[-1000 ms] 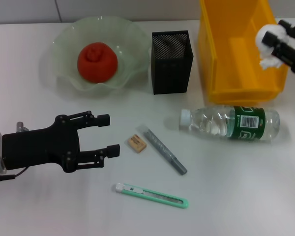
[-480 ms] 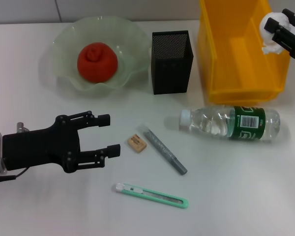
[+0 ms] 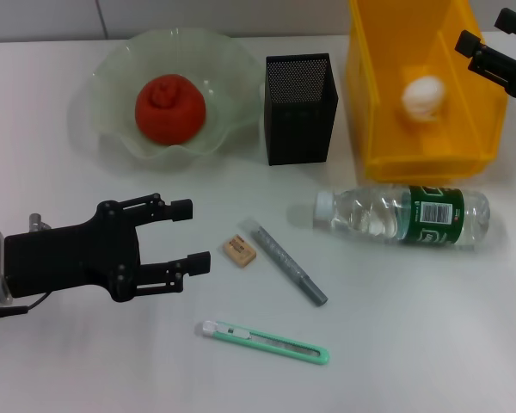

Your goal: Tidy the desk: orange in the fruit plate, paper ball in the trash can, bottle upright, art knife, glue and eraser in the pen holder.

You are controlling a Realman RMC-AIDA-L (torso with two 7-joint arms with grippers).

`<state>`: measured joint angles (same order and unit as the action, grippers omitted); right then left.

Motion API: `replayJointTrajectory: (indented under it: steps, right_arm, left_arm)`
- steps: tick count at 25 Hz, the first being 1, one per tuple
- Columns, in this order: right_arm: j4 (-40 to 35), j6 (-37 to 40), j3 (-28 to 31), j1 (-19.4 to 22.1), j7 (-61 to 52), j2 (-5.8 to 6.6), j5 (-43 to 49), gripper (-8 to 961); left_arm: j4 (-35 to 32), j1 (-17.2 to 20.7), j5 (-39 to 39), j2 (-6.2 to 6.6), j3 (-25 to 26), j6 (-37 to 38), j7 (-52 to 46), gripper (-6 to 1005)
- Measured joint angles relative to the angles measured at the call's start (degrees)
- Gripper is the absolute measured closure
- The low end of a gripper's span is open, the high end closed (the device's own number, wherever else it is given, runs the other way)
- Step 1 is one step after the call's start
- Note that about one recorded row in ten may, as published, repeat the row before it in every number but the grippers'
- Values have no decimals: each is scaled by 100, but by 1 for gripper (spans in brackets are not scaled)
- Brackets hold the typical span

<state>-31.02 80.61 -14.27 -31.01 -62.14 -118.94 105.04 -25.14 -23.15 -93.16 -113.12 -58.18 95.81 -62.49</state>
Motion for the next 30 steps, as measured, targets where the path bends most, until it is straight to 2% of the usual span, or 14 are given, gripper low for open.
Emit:
replayJointTrajectory:
  steps: [1,10,13,14,15,16,17,20,21,22,24,25,29,30]
  right_arm:
    - [0,-5,3,-1,-8,-2,-3,159]
    - [-27,158,22,0,-255,-1,-15,159]
    - [-68,707,14,46,-634,105,-3,160]
    - [-80,1235,0,75,-908,232,84,160]
    - [-80,1235,0,75,-908,232,84,160]
    - [-82,1742,-72,107,-1107,357,188,160]
    - [-82,1742,-72,107,-1107,357,188,160]
    - [-113,2345,-373,216,-1192,495,244,160]
    - [-218,2563,-766,319,-1152,529,249,160]
    - [-218,2563,-766,319,-1152,529,249,160]
    - [-428,2609,-1472,432,-1058,539,263,160]
    - [-428,2609,-1472,432,-1058,539,263,160]
    - [-541,2589,-2201,433,-896,546,673,160]
    - [-541,2589,-2201,433,-896,546,673,160]
  left_arm:
    - [0,-2,0,0,0,1,0,214]
    - [0,-19,0,0,0,6,0,214]
    - [0,-22,-1,0,0,7,0,214]
    - [0,-27,-7,4,0,8,-19,214]
    - [0,-27,-7,4,0,8,-19,214]
    - [0,-32,-13,8,0,10,-30,214]
    - [0,-32,-13,8,0,10,-30,214]
    - [0,-37,-22,14,0,13,-45,214]
    - [0,-40,-25,27,0,22,-67,214]
    - [0,-40,-25,27,0,22,-67,214]
    - [0,-40,-21,27,0,25,-72,214]
    - [0,-40,-21,27,0,25,-72,214]
    - [-8,-59,-12,26,0,54,-126,214]
    - [-8,-59,-12,26,0,54,-126,214]
